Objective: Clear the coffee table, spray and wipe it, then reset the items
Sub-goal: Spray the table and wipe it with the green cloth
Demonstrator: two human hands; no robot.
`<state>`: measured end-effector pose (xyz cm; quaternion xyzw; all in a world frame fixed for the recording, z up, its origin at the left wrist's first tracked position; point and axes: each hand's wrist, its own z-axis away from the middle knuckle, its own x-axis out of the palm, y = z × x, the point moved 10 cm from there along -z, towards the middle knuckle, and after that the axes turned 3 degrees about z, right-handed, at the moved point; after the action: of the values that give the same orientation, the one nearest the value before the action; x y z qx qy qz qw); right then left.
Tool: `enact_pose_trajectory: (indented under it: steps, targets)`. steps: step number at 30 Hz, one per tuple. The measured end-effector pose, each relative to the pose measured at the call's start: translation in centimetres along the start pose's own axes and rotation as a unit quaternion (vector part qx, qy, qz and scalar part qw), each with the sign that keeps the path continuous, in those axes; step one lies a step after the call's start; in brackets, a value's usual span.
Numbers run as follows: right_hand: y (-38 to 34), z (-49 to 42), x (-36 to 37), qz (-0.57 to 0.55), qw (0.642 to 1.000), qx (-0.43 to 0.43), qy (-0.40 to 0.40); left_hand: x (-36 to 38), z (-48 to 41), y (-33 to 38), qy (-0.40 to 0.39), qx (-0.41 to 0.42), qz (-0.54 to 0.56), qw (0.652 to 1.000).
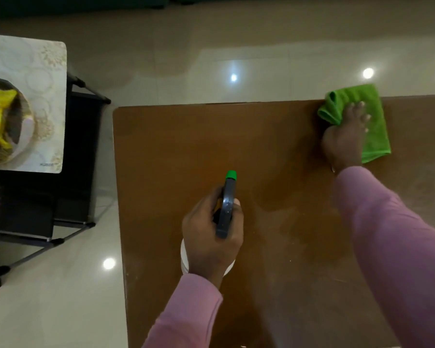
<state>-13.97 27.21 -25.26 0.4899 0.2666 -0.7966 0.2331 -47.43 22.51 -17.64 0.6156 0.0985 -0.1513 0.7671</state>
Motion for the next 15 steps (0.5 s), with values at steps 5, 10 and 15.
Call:
enact_pose_trajectory:
  steps: [5, 10, 15]
  targets:
    - [-14.8, 6.4, 7.2, 0.045, 0.974, -0.217, -0.055, 0.5, 0.3, 0.1, -0.01, 0.005, -0.01, 1.0]
    - [-20.1, 10.7, 9.4, 0.063, 0.911, -0.397, -0.093, 0.2, 0.1, 0.0, 0.002, -0.005, -0.011, 1.0]
    - [-6.4, 2.2, 2.7, 0.025, 0.972, -0.231, -0.021, 0.0, 0.3, 0.0, 0.008, -0.001, -0.005, 1.0]
